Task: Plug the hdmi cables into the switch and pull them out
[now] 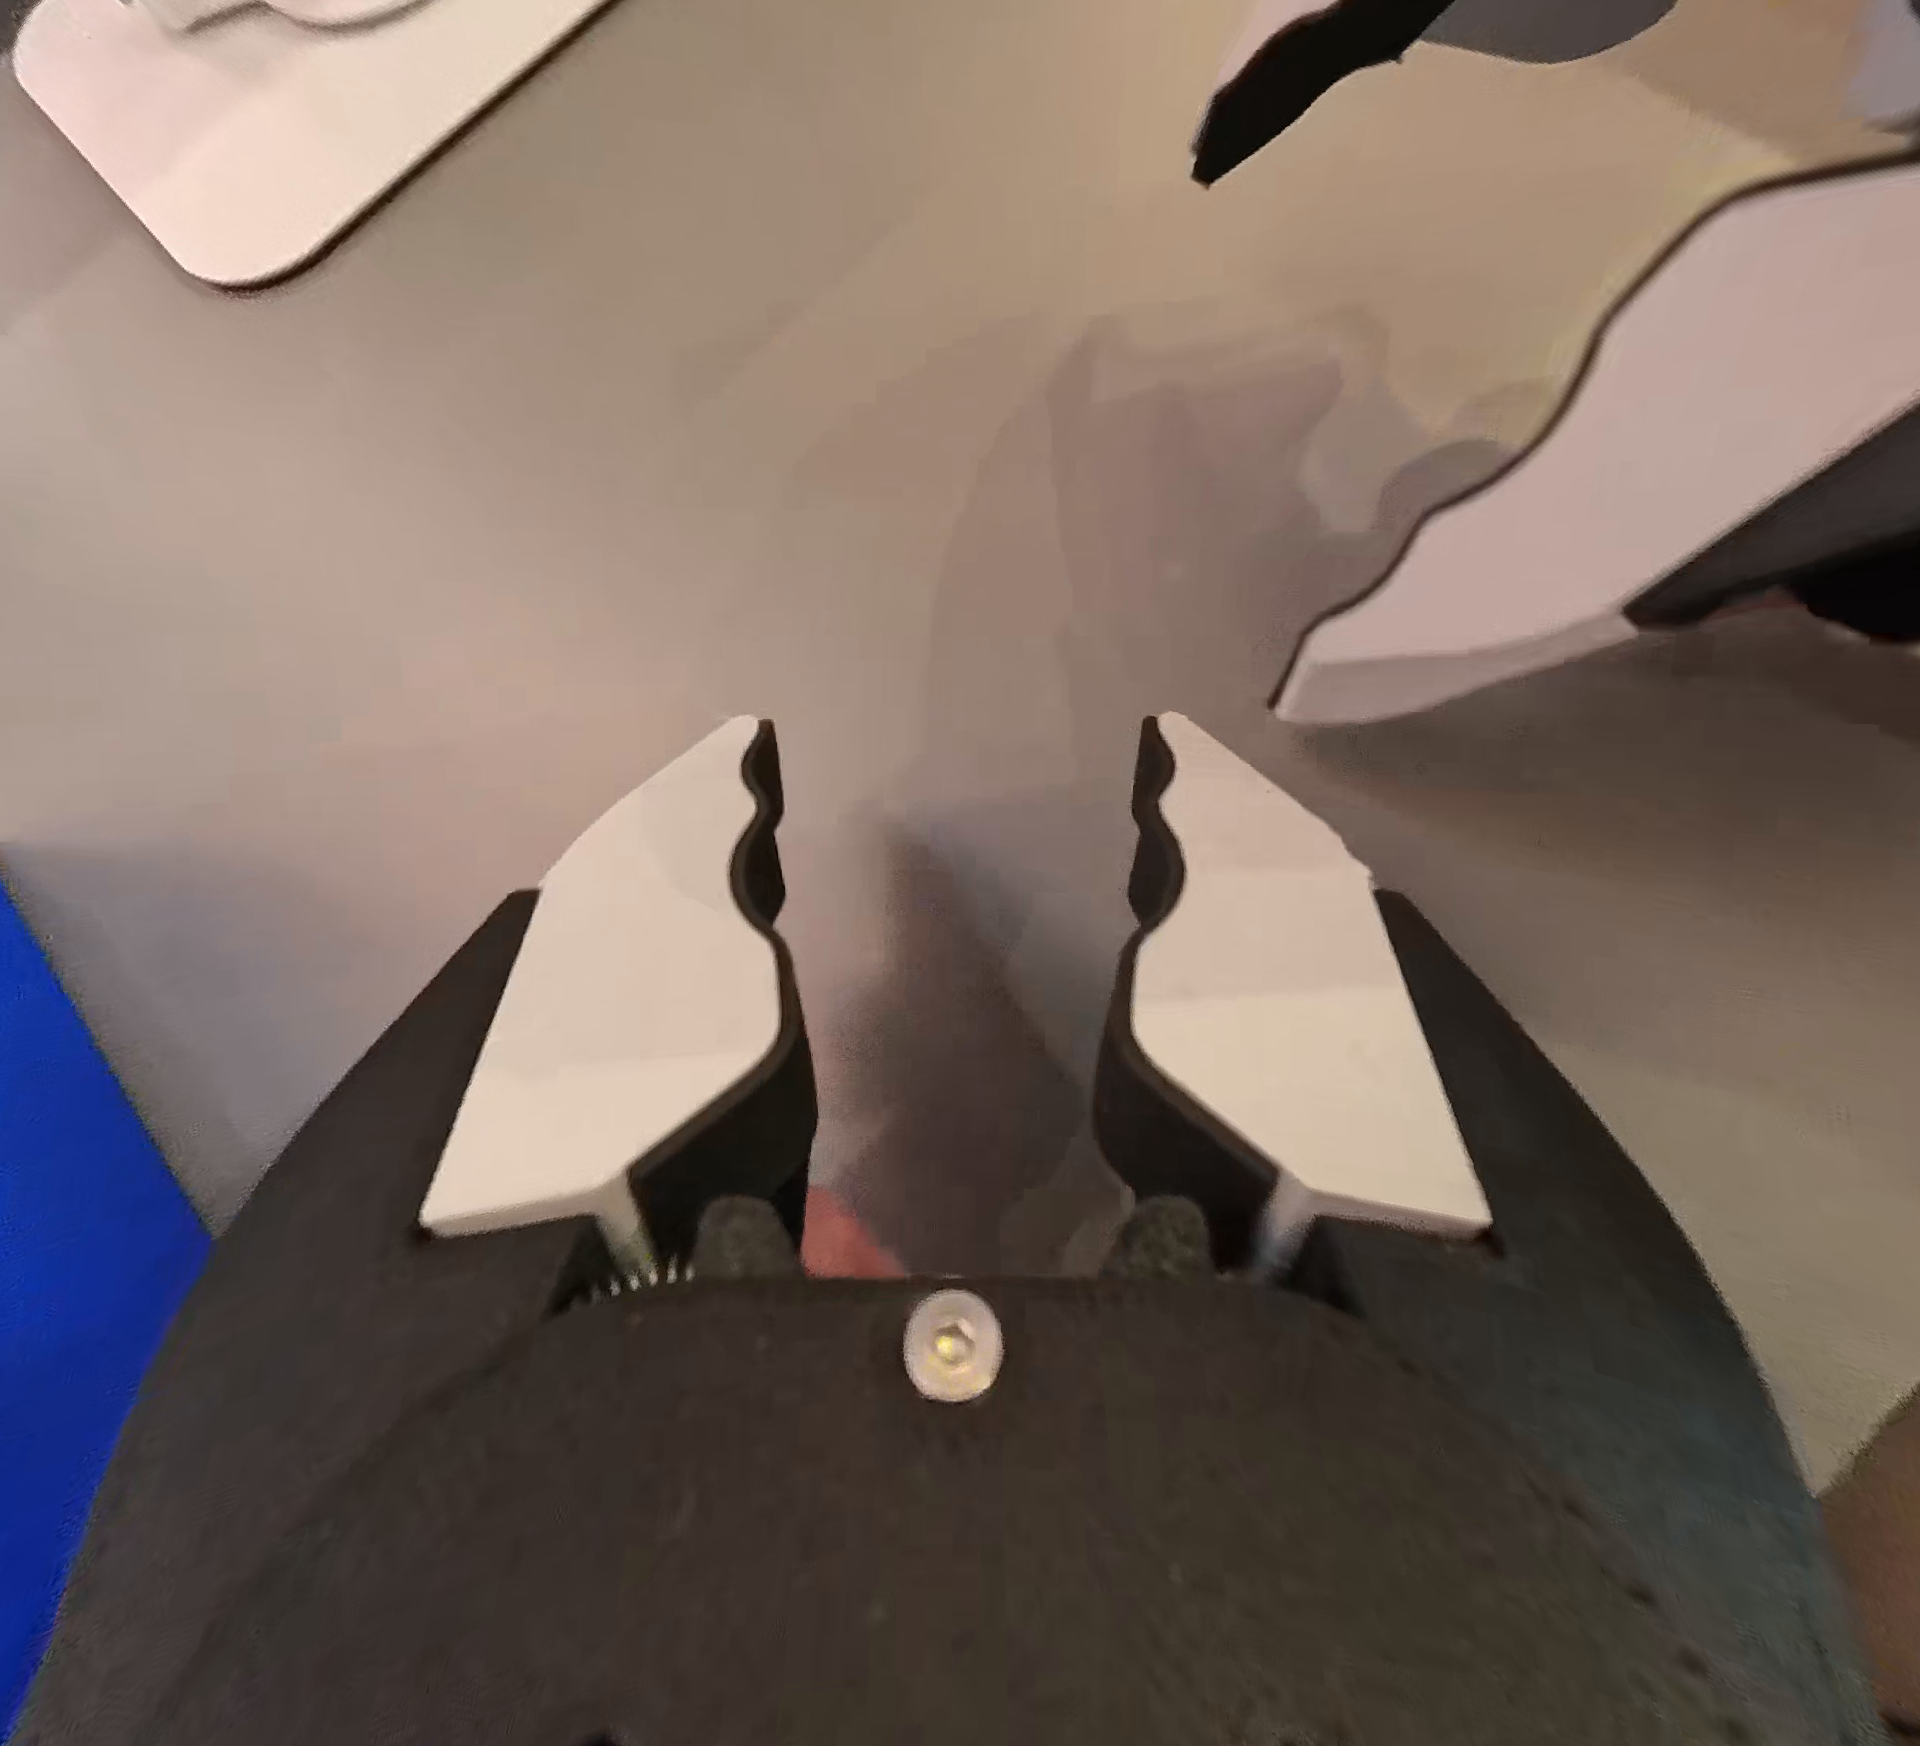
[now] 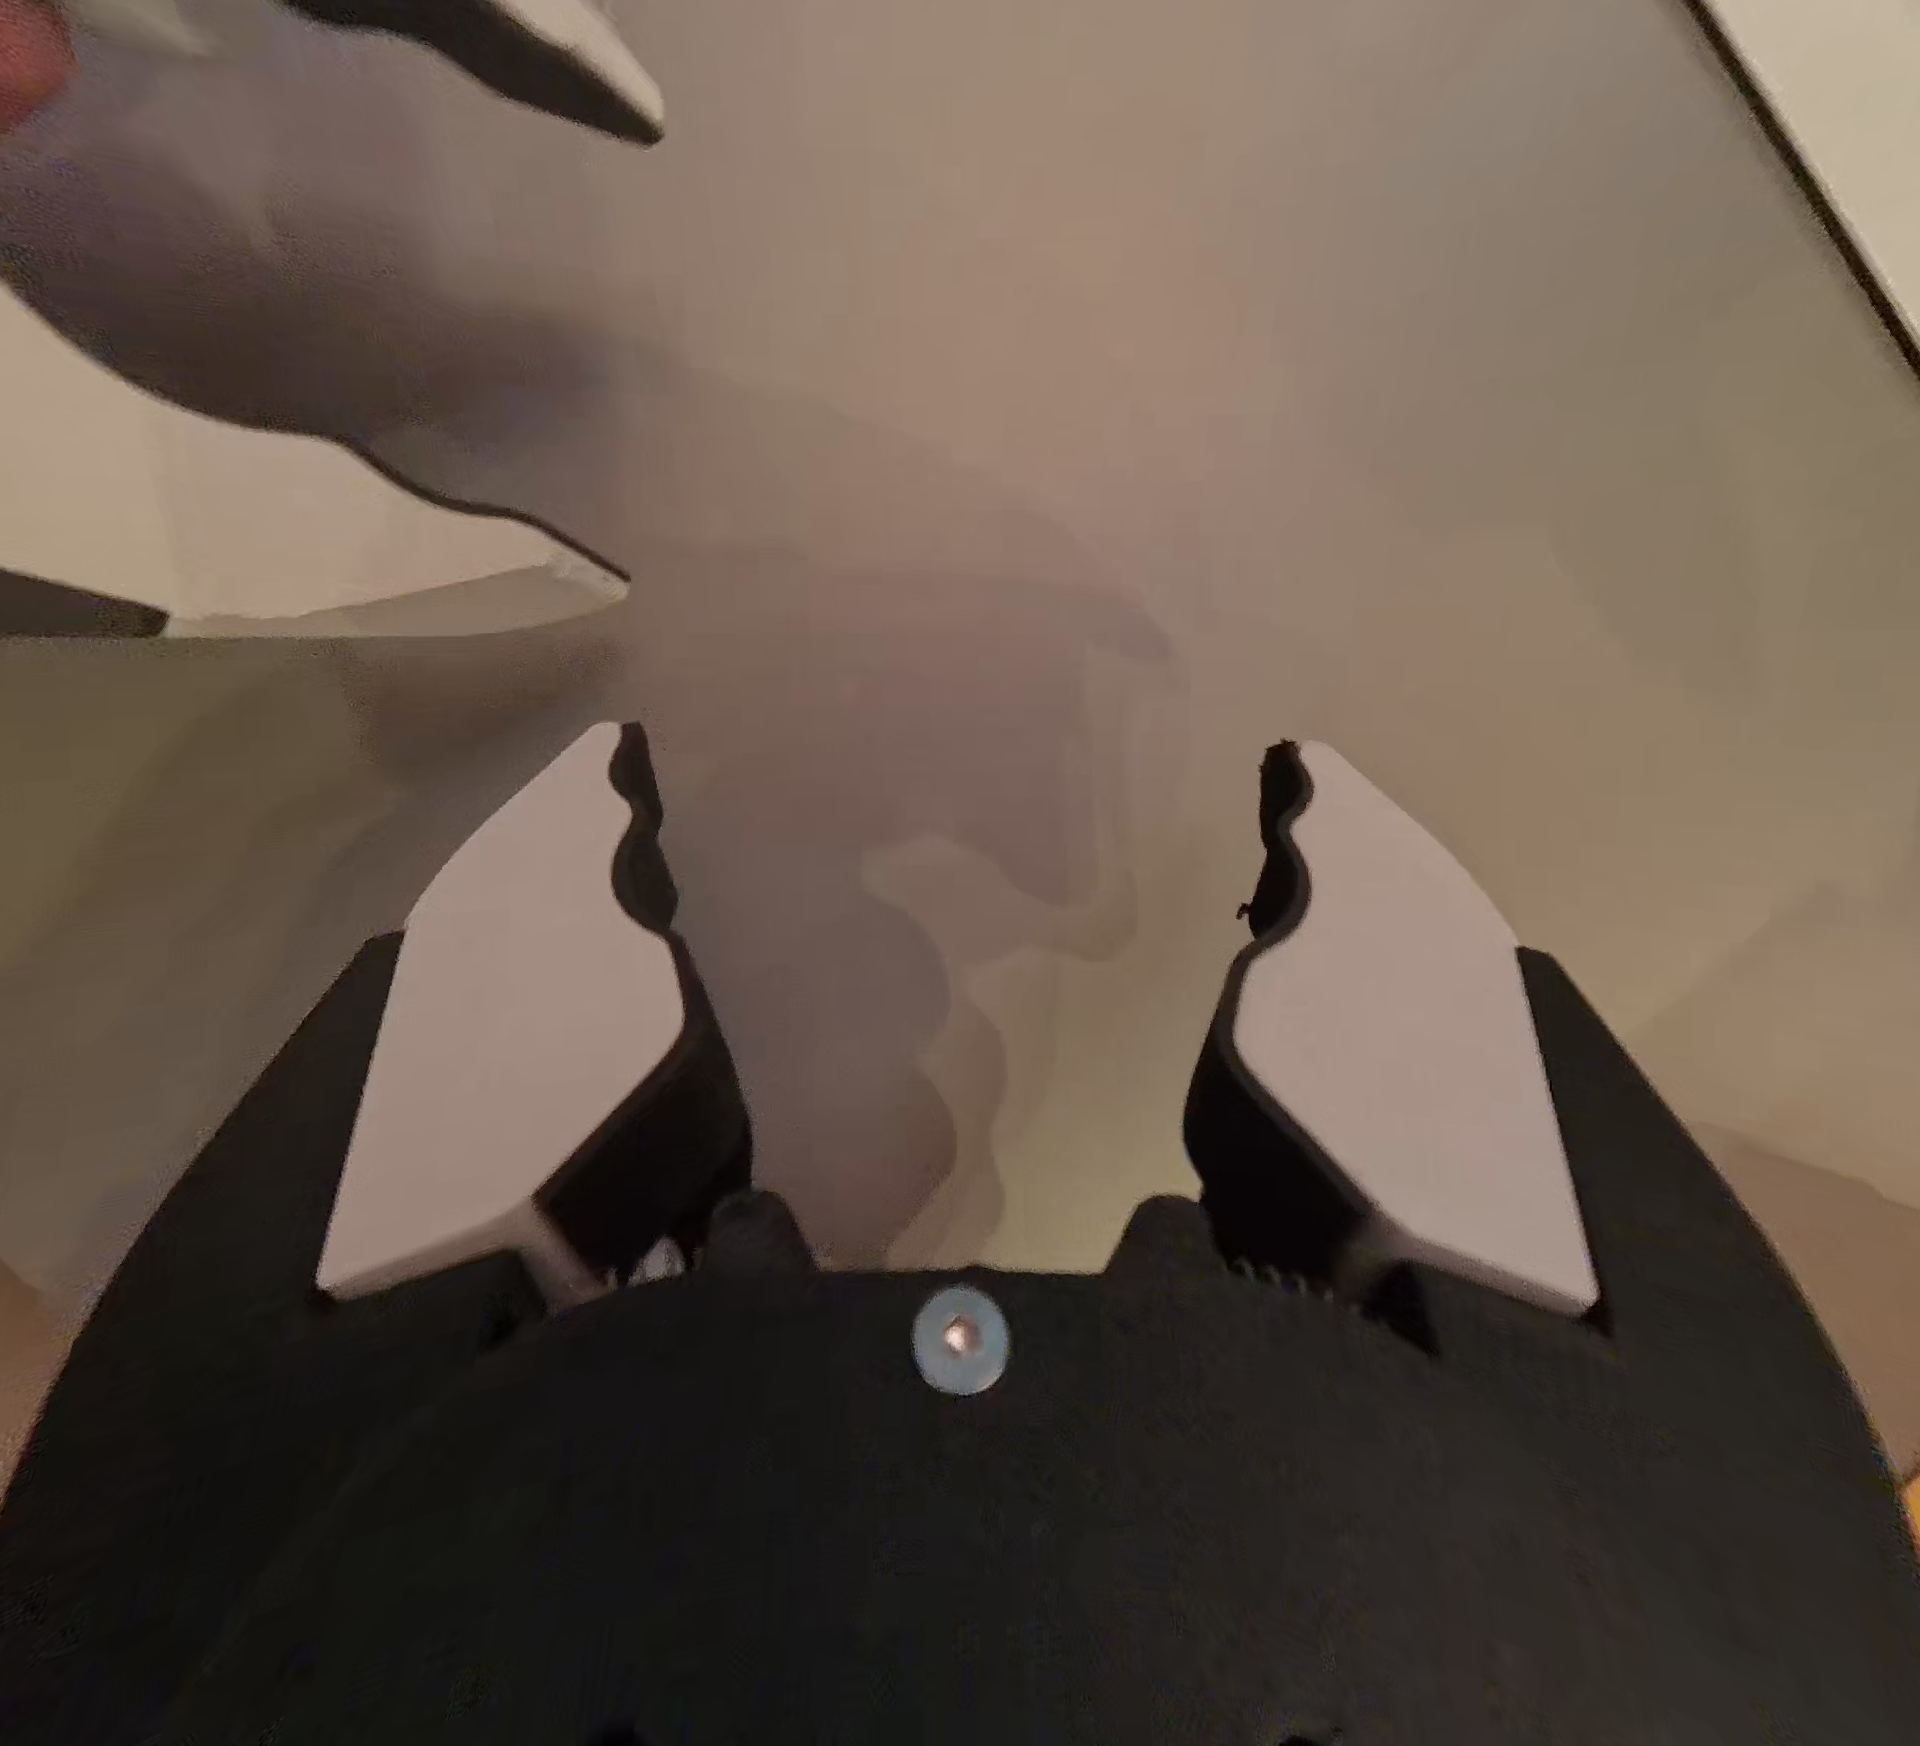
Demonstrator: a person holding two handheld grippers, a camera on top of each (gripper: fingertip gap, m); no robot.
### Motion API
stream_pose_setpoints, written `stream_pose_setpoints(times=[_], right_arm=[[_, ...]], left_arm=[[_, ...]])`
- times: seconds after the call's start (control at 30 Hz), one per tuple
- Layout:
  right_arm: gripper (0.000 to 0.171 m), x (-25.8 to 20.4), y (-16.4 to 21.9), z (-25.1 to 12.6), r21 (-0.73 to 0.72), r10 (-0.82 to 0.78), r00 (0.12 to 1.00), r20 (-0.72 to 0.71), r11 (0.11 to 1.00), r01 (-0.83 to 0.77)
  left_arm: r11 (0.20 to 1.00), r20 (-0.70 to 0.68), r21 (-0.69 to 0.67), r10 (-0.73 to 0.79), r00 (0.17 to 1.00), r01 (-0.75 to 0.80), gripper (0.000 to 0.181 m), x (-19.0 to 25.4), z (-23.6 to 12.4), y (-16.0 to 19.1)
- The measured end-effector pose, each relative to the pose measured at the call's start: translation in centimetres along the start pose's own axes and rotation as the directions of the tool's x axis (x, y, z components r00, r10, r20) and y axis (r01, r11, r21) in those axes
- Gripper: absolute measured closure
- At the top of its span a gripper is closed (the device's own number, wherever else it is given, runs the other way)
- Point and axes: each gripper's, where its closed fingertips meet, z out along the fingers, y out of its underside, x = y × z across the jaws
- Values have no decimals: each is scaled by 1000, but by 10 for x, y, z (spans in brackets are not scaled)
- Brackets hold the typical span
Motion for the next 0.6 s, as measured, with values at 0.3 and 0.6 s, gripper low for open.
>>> stream_pose_setpoints(times=[0.3, 0.6], right_arm=[[51, -7, 10, 8, 19, -5, 999, 32, 1000, 4], [42, -7, 18, 11, 21, 64, 994, 94, 998, -66]], left_arm=[[999, -29, -46, -7, 1000, 5, 103, 1, 14, 9], [999, -46, -51, -14, 999, 12, 102, 2, 14, 10]])
